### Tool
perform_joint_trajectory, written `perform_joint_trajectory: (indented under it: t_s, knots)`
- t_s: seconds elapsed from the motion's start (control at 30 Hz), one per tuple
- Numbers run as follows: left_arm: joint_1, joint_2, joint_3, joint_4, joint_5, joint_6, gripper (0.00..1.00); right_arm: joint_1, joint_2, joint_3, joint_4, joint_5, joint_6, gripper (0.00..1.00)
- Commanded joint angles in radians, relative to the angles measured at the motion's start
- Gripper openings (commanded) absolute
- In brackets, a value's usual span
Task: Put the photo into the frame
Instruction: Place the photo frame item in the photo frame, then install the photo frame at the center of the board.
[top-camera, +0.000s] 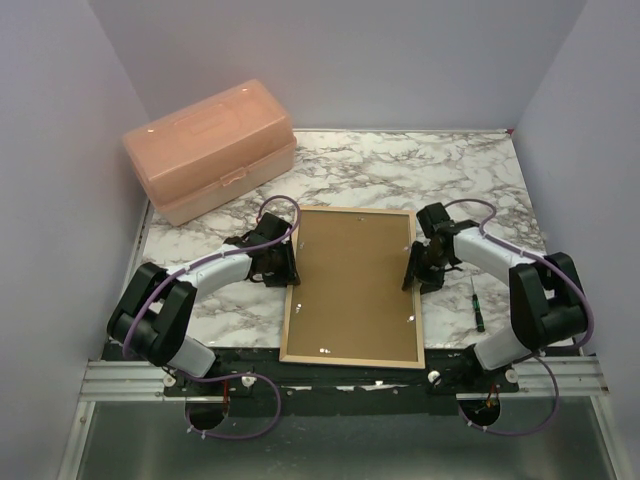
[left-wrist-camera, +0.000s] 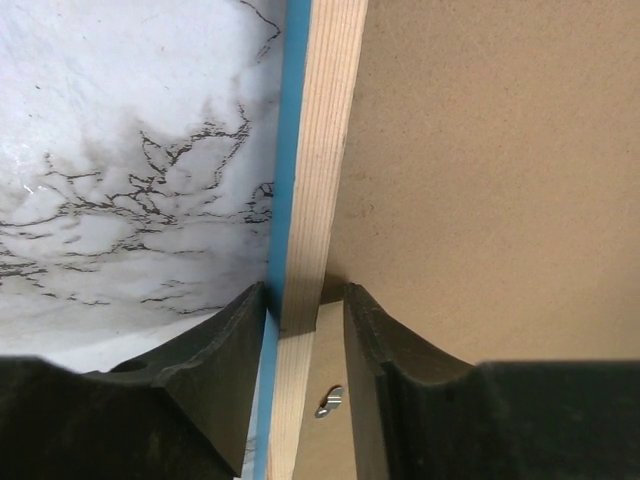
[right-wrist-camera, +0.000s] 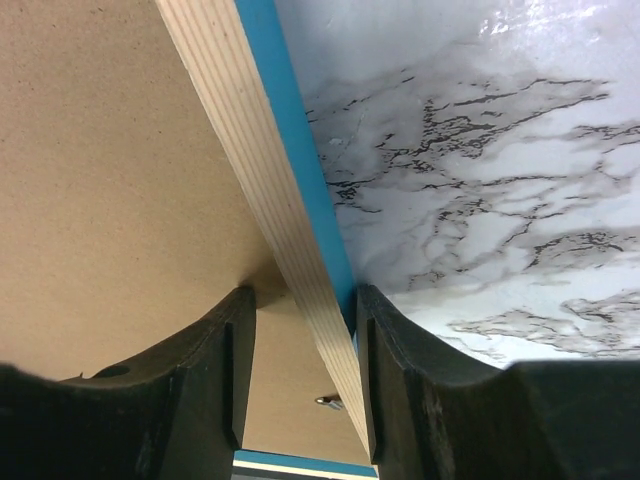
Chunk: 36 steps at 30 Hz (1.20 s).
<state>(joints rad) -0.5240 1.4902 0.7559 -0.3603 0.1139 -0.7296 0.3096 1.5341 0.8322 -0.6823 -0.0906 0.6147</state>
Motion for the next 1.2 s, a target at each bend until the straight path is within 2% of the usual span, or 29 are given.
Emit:
perform_joint_trajectory:
  t_s: [0.0,0.23,0.4,0.43,0.57,0.7,0.97,1.03,1.17]
  knots:
    - [-0.011,0.030,-0.046,-0.022,0.001,0.009,0.43,0.031,0.075,0.018,0.029,0.125,-0.008,0.45]
    - [-0.011,-0.017,-0.023,-0.084,-0.029,0.019,0.63,0.104,0.156,0.071,0.035,0.172,-0.002,0.42]
    - [-0.011,-0.076,-0.016,-0.143,-0.071,0.019,0.77,0.151,0.198,0.127,0.052,0.179,0.000,0.46]
    - [-0.011,-0.092,-0.018,-0.156,-0.081,0.019,0.79,0.156,0.202,0.135,0.056,0.179,0.000,0.49]
    - [-0.011,-0.132,-0.027,-0.201,-0.143,0.019,0.85,0.160,0.186,0.162,0.034,0.209,0.007,0.72]
    - [-0.010,-0.138,-0.048,-0.198,-0.150,0.014,0.85,0.160,0.098,0.129,0.026,0.181,0.023,0.82]
    - [-0.010,-0.134,-0.091,-0.133,-0.082,0.005,0.82,0.159,-0.123,-0.003,-0.044,0.101,0.107,0.79]
    - [-0.010,-0.131,-0.093,-0.125,-0.076,0.008,0.81,0.160,-0.168,-0.030,-0.071,0.098,0.136,0.76]
    - [-0.010,-0.128,-0.097,-0.116,-0.070,0.013,0.80,0.160,-0.239,-0.075,-0.090,0.047,0.168,0.59]
